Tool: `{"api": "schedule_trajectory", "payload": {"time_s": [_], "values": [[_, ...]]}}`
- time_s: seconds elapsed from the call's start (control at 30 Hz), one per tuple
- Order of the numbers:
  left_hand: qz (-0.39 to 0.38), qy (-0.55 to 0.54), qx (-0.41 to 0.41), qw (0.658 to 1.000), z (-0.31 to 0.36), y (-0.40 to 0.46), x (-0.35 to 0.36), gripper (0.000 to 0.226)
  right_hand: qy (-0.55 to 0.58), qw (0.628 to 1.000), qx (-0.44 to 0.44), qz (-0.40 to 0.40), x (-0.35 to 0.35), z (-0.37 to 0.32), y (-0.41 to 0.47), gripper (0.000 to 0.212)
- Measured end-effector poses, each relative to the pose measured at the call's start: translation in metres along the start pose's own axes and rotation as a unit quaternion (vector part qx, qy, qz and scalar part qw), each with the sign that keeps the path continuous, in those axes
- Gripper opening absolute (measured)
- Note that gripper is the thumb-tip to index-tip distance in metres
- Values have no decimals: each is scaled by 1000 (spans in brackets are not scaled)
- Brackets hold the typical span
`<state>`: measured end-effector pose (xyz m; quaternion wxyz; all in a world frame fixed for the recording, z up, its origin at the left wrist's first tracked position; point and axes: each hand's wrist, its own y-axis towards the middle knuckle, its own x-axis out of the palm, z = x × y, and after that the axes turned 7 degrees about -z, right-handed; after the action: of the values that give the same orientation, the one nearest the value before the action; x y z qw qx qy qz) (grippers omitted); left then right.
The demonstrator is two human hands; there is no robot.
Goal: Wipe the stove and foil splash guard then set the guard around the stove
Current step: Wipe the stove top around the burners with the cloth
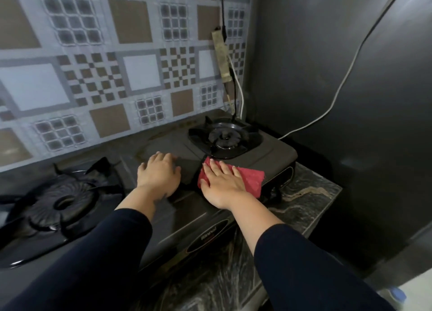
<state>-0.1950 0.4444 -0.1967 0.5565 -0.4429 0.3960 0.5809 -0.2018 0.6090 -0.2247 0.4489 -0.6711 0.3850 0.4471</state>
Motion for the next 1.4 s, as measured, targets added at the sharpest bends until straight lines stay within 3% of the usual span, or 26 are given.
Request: {"api": "schedule_trajectory", "payload": {"time_s": [0.33, 0.53, 0.63, 0.77, 0.87, 0.97, 1.23, 1.4], "values": [[27, -3, -28, 999, -37, 13, -22, 46, -11, 996, -62, -68, -11, -53, 47, 60], [28, -7, -62, 998, -58, 36, -28, 46, -17, 995, -74, -69, -20, -71, 94, 63], [33, -10, -68, 997, -66, 48, -34, 45, -8, 990, -78, -115, -36, -75, 115, 65], [50, -18, -63, 997, -77, 64, -39, 43, -106, 971, -202, -66, -46, -49, 123, 69], [58, -14, -64, 996, -88, 78, -37, 43, -103, 962, -251, -33, -32, -35, 127, 70], [60, -13, -72, 995, -100, 91, -33, 43, -96, 968, -231, -22, -27, -49, 147, 70], [71, -6, -88, 994, -112, 127, -39, 44, -32, 997, -71, 23, -40, -86, 229, 75], [74, -12, -74, 994, -109, 148, -41, 43, -31, 997, -57, 38, -47, -91, 260, 74]]}}
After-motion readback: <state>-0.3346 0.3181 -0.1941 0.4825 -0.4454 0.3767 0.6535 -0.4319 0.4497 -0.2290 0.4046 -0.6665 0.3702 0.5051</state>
